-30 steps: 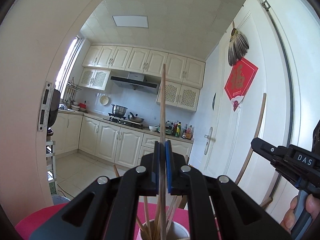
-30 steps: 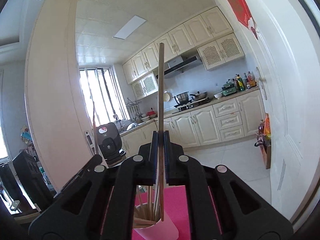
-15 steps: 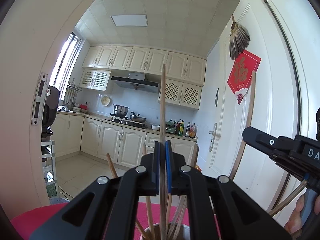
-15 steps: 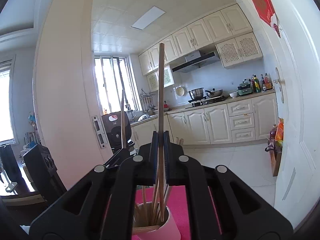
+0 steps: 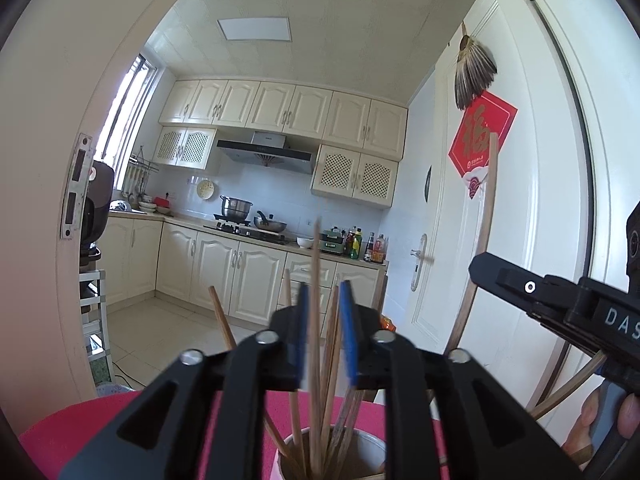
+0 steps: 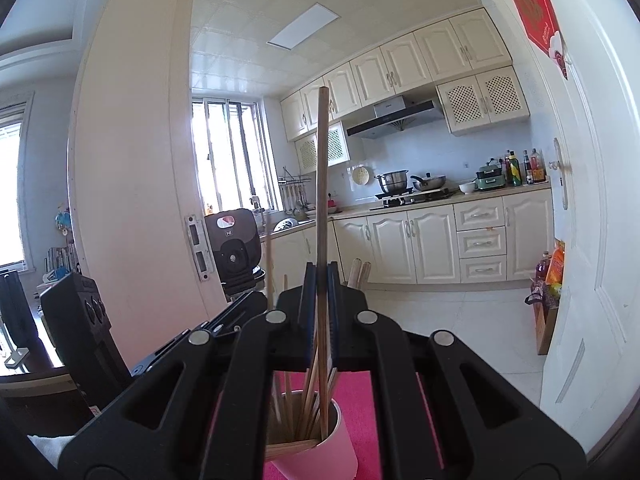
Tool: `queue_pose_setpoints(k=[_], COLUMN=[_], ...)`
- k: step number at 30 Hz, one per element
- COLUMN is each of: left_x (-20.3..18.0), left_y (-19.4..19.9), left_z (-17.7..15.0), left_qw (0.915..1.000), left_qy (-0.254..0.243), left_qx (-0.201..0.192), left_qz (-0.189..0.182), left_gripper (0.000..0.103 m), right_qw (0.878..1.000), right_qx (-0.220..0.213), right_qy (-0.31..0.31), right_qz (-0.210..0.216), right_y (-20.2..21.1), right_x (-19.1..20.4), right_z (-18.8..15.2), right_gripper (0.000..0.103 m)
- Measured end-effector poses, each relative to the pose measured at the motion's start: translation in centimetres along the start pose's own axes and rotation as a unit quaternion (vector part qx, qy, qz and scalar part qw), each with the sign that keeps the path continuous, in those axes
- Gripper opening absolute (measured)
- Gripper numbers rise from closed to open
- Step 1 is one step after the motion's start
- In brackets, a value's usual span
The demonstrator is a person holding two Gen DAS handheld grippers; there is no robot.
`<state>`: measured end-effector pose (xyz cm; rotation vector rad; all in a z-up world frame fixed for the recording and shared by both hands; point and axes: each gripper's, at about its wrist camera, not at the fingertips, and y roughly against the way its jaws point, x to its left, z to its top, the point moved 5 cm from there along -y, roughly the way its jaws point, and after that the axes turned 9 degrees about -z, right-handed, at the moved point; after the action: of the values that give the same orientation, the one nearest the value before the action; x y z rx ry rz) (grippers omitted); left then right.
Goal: Organize utensils
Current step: 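Open both tools to release the chopsticks into the cup, then move both open tools back over the remaining chopsticks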
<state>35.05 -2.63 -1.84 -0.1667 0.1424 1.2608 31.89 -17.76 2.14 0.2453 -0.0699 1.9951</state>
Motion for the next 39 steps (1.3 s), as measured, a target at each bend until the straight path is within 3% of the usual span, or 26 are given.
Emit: queue_pose_setpoints(k=[7,15,30,33,37,39], left_x=[-0.1,-0.8,-2.7,-3.0,-3.3,-3.4], left_y=[1.0,2.8,9.3,11.0,13.1,14.1], left_z=[0.6,1.5,5.5,6.0,6.5,6.3], left_qw=[0.9999,0.9996,0.9980,0.9976,0.9966,0.9955], left_qy=[-0.006,-0.023,-0.050,-0.054,-0.057,-0.063], left_qx=[0.008,0.016,0.016,0.018,0.031,0.043], left_qz=[0.006,0.007,0.034,0.041,0.051,0.057], left_gripper=[0.036,0.059,0.067,0.070,0.071,0.071], right_qw=[1.000,0.999,0.997,0.996,0.997,0.997], right_qx=[0.010,0.025,0.002,-0.002,-0.009,-0.010], right_qy=[-0.001,-0.005,0.003,0.004,0.004,0.006], right_qz=[-0.010,-0.027,-0.080,-0.085,-0.083,-0.081], right_y=[0.1,0.7,6.4,7.8,9.8,10.7], right_x=[0.3,0.5,1.4,1.8,2.7,3.3], right_z=[-0.1,0.2,2.7,3.0,3.3,3.3], right_gripper=[0.006,0.007,0.007,0.012,0.044,0.047])
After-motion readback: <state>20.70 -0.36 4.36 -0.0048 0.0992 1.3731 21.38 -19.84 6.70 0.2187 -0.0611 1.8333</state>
